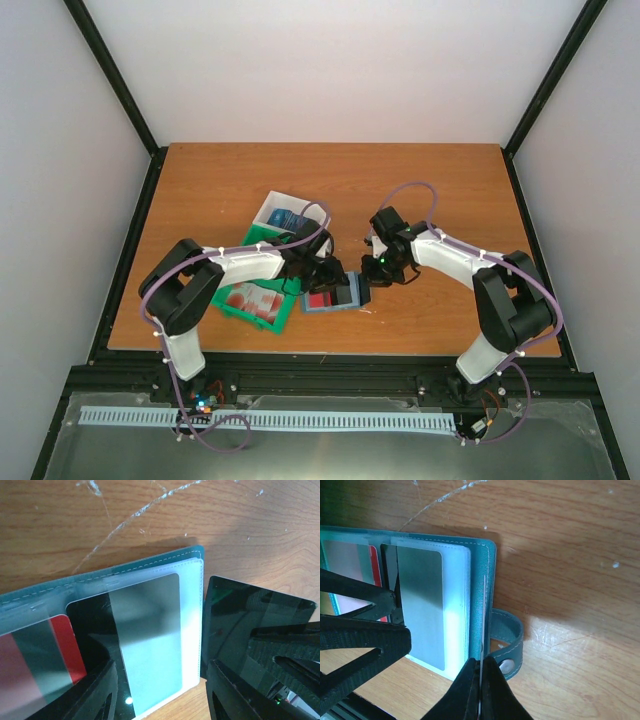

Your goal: Put the credit cards into the card holder

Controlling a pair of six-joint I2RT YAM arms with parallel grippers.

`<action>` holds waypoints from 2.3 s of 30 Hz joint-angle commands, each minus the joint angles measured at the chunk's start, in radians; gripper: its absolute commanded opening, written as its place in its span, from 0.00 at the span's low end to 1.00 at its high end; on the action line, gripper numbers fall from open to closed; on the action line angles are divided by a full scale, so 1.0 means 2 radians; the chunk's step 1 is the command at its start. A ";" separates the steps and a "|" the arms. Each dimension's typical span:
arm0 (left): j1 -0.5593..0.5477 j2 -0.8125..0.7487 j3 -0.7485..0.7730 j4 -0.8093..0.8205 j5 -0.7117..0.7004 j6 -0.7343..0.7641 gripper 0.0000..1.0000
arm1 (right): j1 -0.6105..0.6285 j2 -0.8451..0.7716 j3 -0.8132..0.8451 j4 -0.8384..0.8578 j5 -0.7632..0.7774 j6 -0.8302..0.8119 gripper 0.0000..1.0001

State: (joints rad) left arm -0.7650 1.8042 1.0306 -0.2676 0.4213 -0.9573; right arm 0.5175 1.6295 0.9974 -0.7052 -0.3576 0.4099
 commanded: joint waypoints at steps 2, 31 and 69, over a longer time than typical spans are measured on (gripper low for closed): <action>-0.003 -0.006 0.000 -0.006 -0.008 0.017 0.51 | 0.003 -0.024 0.021 -0.019 0.028 -0.010 0.03; -0.003 0.023 0.002 -0.065 -0.049 0.037 0.04 | 0.005 -0.042 0.000 -0.010 0.000 -0.010 0.03; -0.003 0.001 0.008 -0.112 -0.089 0.037 0.02 | 0.010 -0.019 -0.004 0.035 -0.079 0.014 0.03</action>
State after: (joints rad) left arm -0.7654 1.8153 1.0336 -0.3973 0.3050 -0.9005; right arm 0.5289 1.5932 1.0065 -0.6762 -0.4599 0.4118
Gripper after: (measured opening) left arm 0.021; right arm 0.031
